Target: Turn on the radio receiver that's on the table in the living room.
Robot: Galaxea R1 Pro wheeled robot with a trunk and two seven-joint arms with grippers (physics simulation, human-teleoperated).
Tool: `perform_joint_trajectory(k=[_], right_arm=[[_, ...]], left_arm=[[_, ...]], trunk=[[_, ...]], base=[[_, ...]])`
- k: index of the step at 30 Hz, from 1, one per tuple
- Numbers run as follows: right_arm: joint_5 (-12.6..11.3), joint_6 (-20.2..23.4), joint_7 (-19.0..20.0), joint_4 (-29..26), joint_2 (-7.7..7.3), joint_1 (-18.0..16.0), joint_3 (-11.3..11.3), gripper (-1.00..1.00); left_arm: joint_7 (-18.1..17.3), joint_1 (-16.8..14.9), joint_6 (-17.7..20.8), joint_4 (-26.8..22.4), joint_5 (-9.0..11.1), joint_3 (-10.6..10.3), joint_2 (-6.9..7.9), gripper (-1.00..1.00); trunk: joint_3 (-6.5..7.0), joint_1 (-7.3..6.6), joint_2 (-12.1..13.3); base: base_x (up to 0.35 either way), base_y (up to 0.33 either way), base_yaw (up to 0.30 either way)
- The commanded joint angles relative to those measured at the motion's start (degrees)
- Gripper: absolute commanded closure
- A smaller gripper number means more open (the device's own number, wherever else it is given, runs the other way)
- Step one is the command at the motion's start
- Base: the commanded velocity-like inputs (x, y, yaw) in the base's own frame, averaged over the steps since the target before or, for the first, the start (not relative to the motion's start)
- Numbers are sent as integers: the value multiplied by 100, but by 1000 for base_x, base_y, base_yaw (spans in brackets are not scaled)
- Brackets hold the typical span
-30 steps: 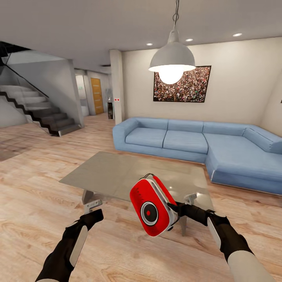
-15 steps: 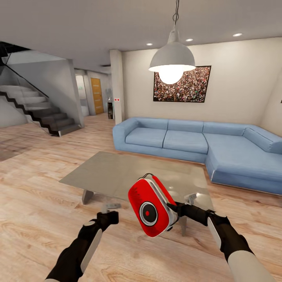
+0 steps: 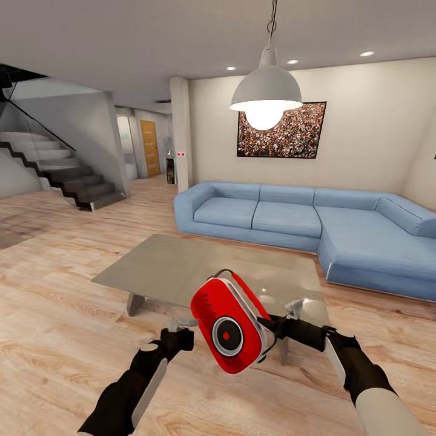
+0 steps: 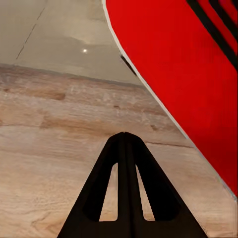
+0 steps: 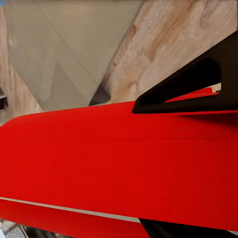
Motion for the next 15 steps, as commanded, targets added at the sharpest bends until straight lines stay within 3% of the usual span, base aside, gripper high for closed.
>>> perform_joint_trajectory(k=[1, 3, 5, 10, 15], right_arm=[[-26, -3, -8, 67, 1, -1, -8, 100], [-21, -7, -22, 123, 1, -1, -10, 100], [-15, -22, -85, 139, 3, -1, -15, 100], [-21, -475, -1010, 277, 46, -1, 36, 100], [-25, -566, -1151, 347, 50, -1, 44, 100]], left_arm=[[2, -2, 18, -52, -6, -275, 2, 100], [-1, -2, 44, -128, -7, -555, -4, 100], [-4, -2, 54, -204, -8, -650, -2, 100], [22, -2, 79, -327, -8, -822, -44, 100], [46, -4, 84, -346, -2, -820, -47, 100]], trunk=[[1, 0, 0], [1, 0, 0], [1, 0, 0], [1, 0, 0], [1, 0, 0]], base=[[0, 0, 0], [0, 0, 0], [0, 0, 0], [0, 0, 0], [0, 0, 0]])
